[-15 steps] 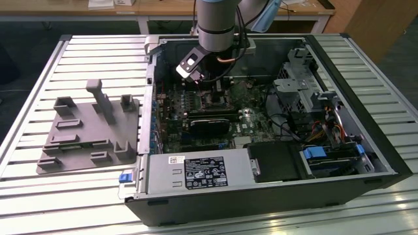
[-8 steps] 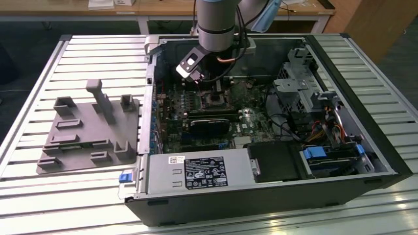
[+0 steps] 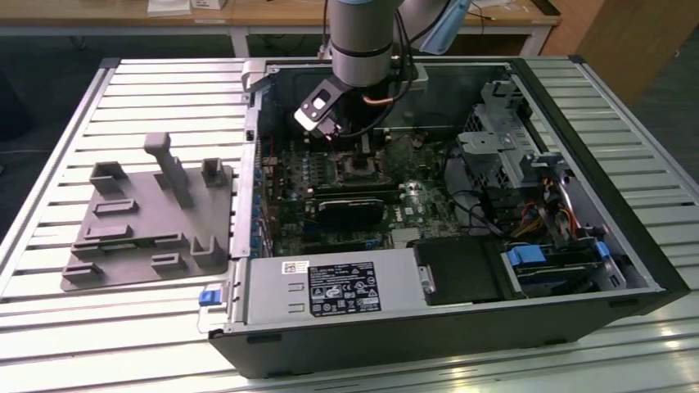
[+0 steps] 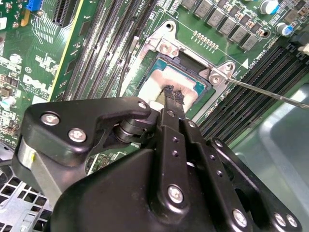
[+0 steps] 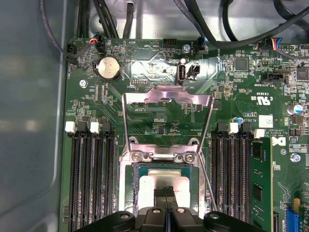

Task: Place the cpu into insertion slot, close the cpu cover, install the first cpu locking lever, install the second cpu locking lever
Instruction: 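Place the cpu into insertion slot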

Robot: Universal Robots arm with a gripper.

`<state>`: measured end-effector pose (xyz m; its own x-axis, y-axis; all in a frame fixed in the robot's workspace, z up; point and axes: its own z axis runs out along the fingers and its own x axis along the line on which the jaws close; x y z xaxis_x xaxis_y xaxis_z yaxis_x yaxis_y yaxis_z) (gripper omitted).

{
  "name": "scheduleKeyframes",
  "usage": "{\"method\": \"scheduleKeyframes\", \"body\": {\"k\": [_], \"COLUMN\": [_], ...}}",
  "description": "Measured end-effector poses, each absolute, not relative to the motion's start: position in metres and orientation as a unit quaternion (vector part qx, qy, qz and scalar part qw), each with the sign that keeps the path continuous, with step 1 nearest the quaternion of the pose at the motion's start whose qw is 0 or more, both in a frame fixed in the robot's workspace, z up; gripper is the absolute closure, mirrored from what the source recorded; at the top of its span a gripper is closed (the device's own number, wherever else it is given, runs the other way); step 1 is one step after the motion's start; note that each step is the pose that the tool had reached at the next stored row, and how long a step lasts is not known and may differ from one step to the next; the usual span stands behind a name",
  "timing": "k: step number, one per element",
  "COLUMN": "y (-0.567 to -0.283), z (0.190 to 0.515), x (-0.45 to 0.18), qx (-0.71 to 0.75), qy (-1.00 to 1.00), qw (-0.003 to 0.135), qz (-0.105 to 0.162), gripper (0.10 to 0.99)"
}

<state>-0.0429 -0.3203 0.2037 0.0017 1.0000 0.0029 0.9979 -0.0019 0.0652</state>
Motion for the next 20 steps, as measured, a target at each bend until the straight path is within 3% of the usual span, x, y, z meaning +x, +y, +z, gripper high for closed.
{"method": "scheduleKeyframes", "body": {"k": [20], "y": [-0.3204], "z": [0.1998], "x": [-0.0407], "qx": [0.707], "qy": [0.706], "qw": [0.022], "qz": [0.024], "gripper": [0.984]}}
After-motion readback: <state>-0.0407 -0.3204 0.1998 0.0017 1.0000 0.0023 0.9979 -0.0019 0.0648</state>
